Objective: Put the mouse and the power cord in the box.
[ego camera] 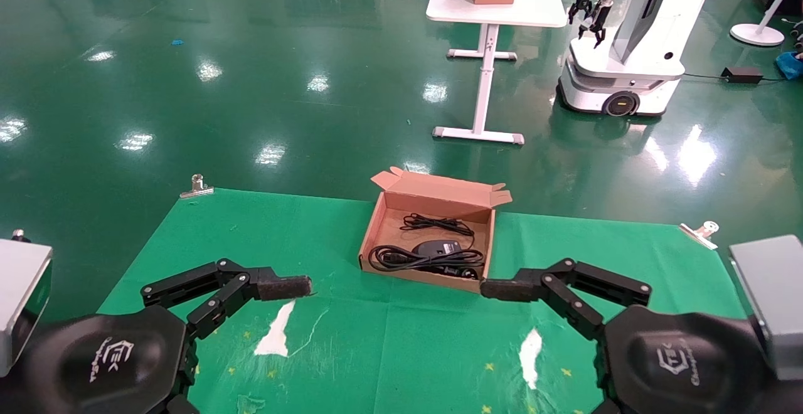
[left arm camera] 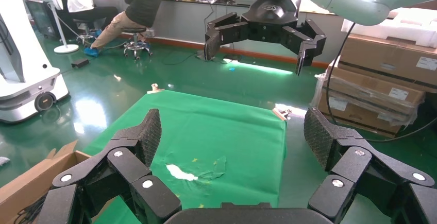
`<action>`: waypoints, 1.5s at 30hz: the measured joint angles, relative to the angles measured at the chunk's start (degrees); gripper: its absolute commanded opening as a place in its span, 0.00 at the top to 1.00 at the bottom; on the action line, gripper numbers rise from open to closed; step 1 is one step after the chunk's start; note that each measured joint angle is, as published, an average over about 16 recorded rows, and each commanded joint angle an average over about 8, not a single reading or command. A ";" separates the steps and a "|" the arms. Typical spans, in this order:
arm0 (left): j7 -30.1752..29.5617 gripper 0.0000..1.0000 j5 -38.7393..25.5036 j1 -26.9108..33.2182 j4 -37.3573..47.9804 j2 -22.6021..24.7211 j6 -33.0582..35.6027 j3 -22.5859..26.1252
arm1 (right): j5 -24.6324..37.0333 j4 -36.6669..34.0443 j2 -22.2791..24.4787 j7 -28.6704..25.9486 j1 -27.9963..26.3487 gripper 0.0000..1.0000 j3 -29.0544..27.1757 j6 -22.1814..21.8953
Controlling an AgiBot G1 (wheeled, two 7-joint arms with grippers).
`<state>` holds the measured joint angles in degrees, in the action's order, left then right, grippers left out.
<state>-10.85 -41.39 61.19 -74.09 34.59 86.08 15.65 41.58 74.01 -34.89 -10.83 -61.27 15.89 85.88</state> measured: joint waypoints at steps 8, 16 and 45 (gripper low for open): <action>0.05 0.00 -0.28 0.23 0.33 0.26 -0.26 0.22 | 0.13 -0.23 -0.05 0.04 -0.13 0.00 0.06 -0.09; 0.07 0.00 -0.43 0.34 0.51 0.40 -0.39 0.33 | 0.18 -0.34 -0.08 0.08 -0.20 0.00 0.10 -0.12; 0.14 0.00 -0.58 0.46 0.67 0.54 -0.50 0.46 | 0.27 -0.46 -0.13 0.10 -0.29 0.00 0.14 -0.20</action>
<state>-10.71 -41.97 61.64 -73.42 35.13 85.58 16.11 41.85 73.55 -35.02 -10.73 -61.56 16.03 85.68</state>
